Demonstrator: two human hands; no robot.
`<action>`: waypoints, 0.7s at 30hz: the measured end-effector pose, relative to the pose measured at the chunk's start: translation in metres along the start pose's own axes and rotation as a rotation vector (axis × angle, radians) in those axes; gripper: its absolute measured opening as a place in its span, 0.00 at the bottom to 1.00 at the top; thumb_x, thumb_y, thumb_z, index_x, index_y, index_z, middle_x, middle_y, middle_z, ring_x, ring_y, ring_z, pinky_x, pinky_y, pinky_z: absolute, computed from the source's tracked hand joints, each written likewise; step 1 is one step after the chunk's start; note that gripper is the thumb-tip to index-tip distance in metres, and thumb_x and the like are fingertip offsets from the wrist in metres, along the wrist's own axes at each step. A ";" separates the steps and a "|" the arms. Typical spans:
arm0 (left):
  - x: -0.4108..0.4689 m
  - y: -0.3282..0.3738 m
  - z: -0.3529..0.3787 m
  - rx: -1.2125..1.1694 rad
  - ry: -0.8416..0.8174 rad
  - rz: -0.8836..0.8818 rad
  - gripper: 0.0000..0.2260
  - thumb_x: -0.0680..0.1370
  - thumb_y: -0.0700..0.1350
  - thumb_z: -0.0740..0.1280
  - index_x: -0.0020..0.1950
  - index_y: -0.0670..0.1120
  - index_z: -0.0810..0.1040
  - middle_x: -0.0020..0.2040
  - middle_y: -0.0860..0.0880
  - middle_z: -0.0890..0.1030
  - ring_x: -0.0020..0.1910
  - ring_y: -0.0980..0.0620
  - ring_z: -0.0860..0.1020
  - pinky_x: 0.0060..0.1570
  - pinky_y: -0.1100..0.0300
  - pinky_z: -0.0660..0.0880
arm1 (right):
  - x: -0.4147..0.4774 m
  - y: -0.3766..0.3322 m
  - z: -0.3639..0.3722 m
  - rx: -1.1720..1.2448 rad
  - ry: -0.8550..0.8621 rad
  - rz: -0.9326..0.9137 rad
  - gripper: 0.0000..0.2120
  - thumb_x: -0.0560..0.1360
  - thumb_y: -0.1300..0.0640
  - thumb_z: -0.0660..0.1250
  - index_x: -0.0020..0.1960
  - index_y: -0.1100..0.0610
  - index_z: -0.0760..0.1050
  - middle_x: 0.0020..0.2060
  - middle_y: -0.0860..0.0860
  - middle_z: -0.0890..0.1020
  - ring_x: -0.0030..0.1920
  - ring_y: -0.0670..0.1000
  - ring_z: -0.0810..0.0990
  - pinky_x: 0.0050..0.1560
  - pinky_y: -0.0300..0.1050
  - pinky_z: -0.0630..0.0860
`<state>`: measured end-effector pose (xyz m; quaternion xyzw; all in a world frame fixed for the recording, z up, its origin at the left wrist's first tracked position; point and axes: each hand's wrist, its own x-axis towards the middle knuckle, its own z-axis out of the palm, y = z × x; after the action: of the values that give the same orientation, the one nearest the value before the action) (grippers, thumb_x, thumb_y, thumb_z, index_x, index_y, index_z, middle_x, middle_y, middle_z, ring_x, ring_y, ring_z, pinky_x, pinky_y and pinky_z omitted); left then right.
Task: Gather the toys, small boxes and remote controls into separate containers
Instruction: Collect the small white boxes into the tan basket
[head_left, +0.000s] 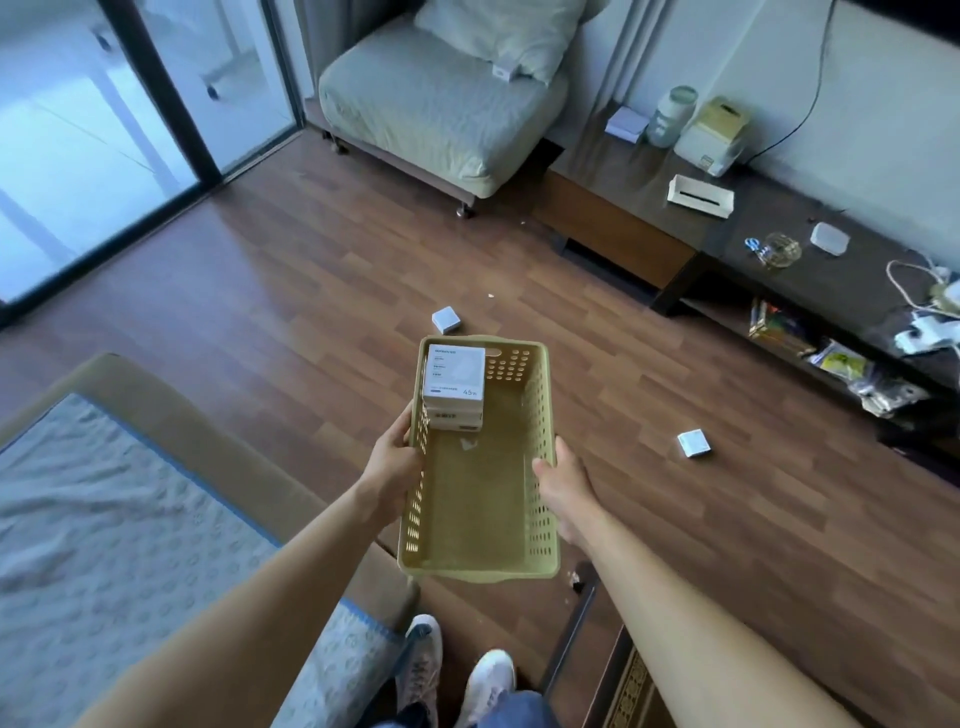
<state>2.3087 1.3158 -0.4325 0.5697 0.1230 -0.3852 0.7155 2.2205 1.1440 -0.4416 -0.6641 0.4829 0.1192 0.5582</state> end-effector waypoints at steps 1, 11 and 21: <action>0.008 0.006 0.007 -0.007 -0.007 0.003 0.32 0.71 0.23 0.62 0.61 0.57 0.78 0.45 0.45 0.85 0.41 0.46 0.83 0.40 0.51 0.81 | 0.009 -0.007 -0.005 0.003 0.003 -0.011 0.25 0.82 0.61 0.54 0.77 0.53 0.55 0.74 0.50 0.64 0.71 0.52 0.66 0.72 0.50 0.63; 0.140 0.060 0.098 -0.049 0.032 0.000 0.31 0.70 0.23 0.65 0.60 0.57 0.79 0.45 0.44 0.85 0.38 0.47 0.83 0.37 0.52 0.82 | 0.145 -0.086 -0.069 0.032 -0.061 -0.033 0.21 0.81 0.62 0.56 0.74 0.55 0.62 0.67 0.50 0.72 0.64 0.52 0.73 0.68 0.49 0.69; 0.290 0.100 0.178 -0.076 0.103 -0.008 0.32 0.72 0.23 0.62 0.62 0.58 0.78 0.50 0.42 0.84 0.45 0.44 0.83 0.47 0.44 0.81 | 0.302 -0.166 -0.137 -0.166 -0.085 0.031 0.15 0.78 0.64 0.58 0.63 0.55 0.69 0.57 0.52 0.78 0.58 0.56 0.78 0.61 0.58 0.75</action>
<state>2.5264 1.0404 -0.4814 0.5607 0.1766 -0.3532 0.7278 2.4496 0.8584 -0.5004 -0.6948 0.4574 0.1953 0.5195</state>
